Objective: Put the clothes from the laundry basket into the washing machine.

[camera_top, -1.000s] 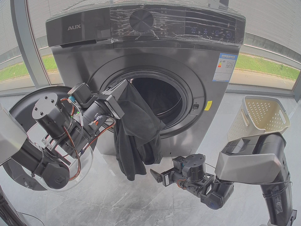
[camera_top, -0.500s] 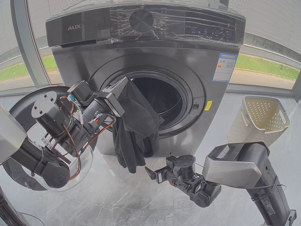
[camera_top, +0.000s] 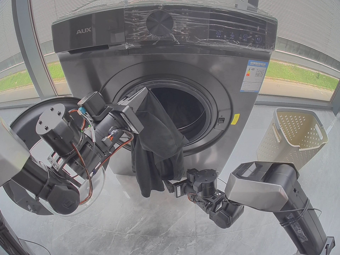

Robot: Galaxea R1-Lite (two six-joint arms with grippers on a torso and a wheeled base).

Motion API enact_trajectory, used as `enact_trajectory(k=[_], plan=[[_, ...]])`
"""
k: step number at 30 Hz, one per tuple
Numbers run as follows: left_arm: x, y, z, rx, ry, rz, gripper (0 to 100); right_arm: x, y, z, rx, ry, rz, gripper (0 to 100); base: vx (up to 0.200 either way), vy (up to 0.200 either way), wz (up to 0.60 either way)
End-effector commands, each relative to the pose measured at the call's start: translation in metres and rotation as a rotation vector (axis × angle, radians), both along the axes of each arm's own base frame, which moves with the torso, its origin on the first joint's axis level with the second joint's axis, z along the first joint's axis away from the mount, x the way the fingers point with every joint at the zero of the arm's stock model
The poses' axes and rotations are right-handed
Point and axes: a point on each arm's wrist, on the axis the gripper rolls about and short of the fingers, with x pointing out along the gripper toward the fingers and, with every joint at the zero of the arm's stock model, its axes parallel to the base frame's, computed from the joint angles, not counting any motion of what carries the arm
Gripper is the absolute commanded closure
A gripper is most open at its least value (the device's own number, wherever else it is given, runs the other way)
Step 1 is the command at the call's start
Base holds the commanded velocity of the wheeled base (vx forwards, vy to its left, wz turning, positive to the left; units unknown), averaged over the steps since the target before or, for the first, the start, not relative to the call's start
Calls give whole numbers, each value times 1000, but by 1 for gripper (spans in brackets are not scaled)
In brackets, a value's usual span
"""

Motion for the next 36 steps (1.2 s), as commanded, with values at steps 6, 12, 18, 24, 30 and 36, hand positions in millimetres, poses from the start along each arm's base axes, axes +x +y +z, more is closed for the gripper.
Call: enact_trajectory(k=[6,12,18,24,30,36], plan=[[-1,-2,-1,1,3,-9,100,3,7,2,27,-25,2,100,0,0,0],[4,0,-7,11,18,2,100,-1,9,4,36,-25,10,100,0,0,0],[7,2,-9,15,25,16,100,-2,6,20,49,-40,-20,100,0,0,0],[19,20,-10,19,22,71,100,-18,-25,77,66,-58,-62,100,0,0,0],[22,27,-14,32,35,80,100,-48,-56,113,51,-42,-75,100,0,0,0],[23,33,-28,66,81,64,100,-57,-92,149,85,-88,-133,100,0,0,0]])
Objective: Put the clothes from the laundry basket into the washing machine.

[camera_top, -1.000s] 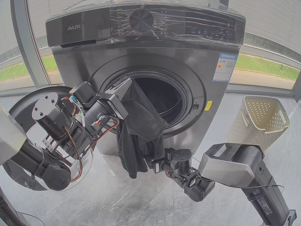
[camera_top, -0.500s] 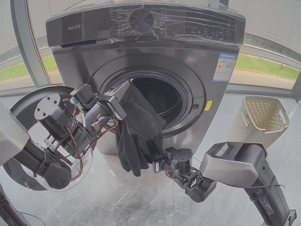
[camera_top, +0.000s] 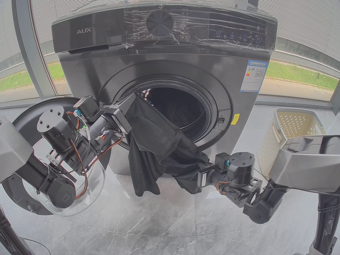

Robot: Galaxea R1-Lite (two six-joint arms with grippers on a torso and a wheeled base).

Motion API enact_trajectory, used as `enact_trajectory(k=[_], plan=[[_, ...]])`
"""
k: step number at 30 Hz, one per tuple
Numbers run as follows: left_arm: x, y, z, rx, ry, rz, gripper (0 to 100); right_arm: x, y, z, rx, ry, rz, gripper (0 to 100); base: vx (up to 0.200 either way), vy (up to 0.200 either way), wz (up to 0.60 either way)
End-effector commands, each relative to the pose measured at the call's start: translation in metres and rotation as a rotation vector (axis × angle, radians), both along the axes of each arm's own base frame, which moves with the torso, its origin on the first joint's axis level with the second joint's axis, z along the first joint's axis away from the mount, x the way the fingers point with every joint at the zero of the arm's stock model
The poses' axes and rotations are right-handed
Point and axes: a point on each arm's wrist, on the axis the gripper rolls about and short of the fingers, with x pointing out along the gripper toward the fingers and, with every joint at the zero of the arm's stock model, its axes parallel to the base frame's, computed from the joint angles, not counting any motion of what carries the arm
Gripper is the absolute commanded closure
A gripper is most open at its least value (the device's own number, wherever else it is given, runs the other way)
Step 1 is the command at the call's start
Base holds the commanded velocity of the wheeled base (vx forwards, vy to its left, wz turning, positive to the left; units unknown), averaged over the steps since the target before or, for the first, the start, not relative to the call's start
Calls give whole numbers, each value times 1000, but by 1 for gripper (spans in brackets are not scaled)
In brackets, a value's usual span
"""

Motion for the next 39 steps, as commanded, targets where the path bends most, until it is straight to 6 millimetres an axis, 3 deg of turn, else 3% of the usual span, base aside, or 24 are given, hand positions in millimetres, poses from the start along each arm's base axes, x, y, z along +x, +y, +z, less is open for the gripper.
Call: enact_trajectory(k=[1,6,11,16,18,24,32,33,39], plan=[[2,9,-17,35,56,-3,100,-12,-41,57,66,-92,-65,100,0,0,0],[-5,11,-30,61,110,-14,100,-25,-65,73,116,-143,-26,100,0,0,0],[-7,12,-43,87,155,-35,100,-34,-80,69,140,-162,-27,100,0,0,0],[-7,15,-60,117,214,-31,100,-46,-81,64,154,-108,-11,100,0,0,0],[-8,15,-73,142,257,-48,100,-51,-72,64,163,-106,20,100,0,0,0],[-5,12,-98,184,334,-71,100,-45,-64,73,189,-149,25,100,0,0,0],[-5,8,-109,204,366,-81,100,-43,-66,75,191,-159,20,100,0,0,0],[-6,7,-109,205,367,-85,0,-43,-65,76,193,-163,20,100,0,0,0],[-31,8,-125,262,457,-116,0,-45,-63,88,217,-203,28,100,0,0,0]])
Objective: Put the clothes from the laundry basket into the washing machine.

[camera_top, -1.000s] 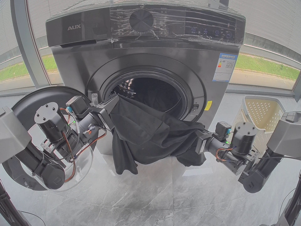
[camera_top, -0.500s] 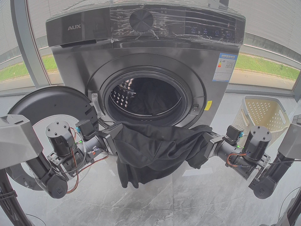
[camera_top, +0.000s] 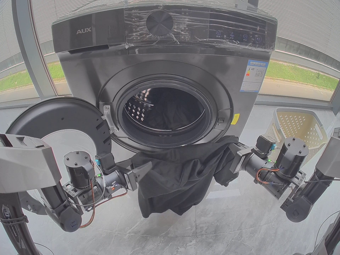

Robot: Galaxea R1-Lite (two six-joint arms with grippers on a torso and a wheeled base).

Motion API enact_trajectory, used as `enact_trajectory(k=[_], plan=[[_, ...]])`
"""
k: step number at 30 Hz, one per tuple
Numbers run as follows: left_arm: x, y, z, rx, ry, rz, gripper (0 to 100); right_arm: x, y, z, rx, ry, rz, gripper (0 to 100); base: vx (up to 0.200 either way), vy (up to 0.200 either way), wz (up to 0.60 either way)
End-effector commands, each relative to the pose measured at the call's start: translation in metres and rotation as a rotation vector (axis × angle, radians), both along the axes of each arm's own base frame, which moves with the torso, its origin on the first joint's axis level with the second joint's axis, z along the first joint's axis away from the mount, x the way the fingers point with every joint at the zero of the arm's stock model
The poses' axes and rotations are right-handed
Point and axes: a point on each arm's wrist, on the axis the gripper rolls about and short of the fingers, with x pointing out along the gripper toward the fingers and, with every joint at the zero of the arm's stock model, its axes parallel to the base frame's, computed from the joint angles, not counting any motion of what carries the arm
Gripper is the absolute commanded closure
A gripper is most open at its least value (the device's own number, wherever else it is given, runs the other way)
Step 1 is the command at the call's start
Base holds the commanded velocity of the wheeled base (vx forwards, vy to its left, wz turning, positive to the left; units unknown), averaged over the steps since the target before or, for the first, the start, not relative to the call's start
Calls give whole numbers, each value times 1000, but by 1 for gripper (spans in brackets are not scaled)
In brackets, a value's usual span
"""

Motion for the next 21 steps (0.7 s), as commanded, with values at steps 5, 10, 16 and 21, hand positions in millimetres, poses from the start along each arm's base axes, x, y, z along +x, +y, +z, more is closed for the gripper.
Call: enact_trajectory(k=[5,10,16,21], plan=[[-13,4,-20,102,55,-26,0,-2,1,13,29,-49,4,100,0,0,0],[-15,-1,-23,142,34,-53,0,-1,3,14,33,-54,-2,100,0,0,0],[-12,-14,-28,183,-7,-103,0,-3,8,16,40,-59,5,100,0,0,0],[-9,-26,-25,166,-39,-144,0,-2,9,17,43,-66,4,100,0,0,0]])
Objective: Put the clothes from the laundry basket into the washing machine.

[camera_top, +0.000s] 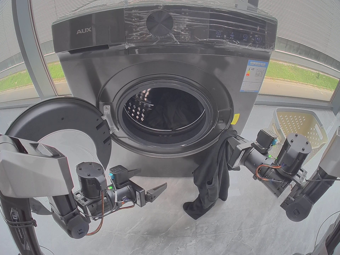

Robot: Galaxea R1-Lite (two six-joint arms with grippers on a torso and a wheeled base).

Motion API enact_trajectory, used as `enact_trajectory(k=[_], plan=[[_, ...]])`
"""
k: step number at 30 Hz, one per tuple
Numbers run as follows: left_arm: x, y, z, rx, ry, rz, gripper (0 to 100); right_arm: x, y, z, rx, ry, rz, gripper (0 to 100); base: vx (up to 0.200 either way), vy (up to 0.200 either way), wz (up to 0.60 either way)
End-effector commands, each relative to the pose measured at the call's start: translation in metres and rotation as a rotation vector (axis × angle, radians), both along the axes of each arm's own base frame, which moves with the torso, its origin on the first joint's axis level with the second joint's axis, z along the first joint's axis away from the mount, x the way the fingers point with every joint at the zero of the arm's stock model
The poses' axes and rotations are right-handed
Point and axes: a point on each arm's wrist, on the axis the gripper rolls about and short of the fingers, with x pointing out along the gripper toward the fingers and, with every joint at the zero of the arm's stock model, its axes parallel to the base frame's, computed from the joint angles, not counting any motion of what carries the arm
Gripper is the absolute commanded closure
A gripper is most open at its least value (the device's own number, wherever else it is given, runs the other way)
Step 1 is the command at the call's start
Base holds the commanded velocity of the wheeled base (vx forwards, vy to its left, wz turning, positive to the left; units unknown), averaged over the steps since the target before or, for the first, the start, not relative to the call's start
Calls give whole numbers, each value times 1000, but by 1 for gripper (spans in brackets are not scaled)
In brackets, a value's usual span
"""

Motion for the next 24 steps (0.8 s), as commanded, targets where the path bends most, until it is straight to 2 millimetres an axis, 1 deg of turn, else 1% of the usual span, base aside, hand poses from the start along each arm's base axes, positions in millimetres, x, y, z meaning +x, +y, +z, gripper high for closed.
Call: enact_trajectory(k=[1,7,15,18,24], plan=[[2,-11,0,-12,-15,-43,0,1,1,3,12,-19,1,100,0,0,0],[-4,-22,0,-19,-12,-106,0,7,4,9,33,-40,-56,100,0,0,0],[-7,-37,-1,-35,-11,-156,0,11,6,15,53,-67,-62,100,0,0,0],[-2,-47,-5,-42,-20,-166,0,13,7,16,56,-71,-62,100,0,0,0],[17,-61,-18,-54,-30,-136,0,24,14,2,58,-37,-75,100,0,0,0]])
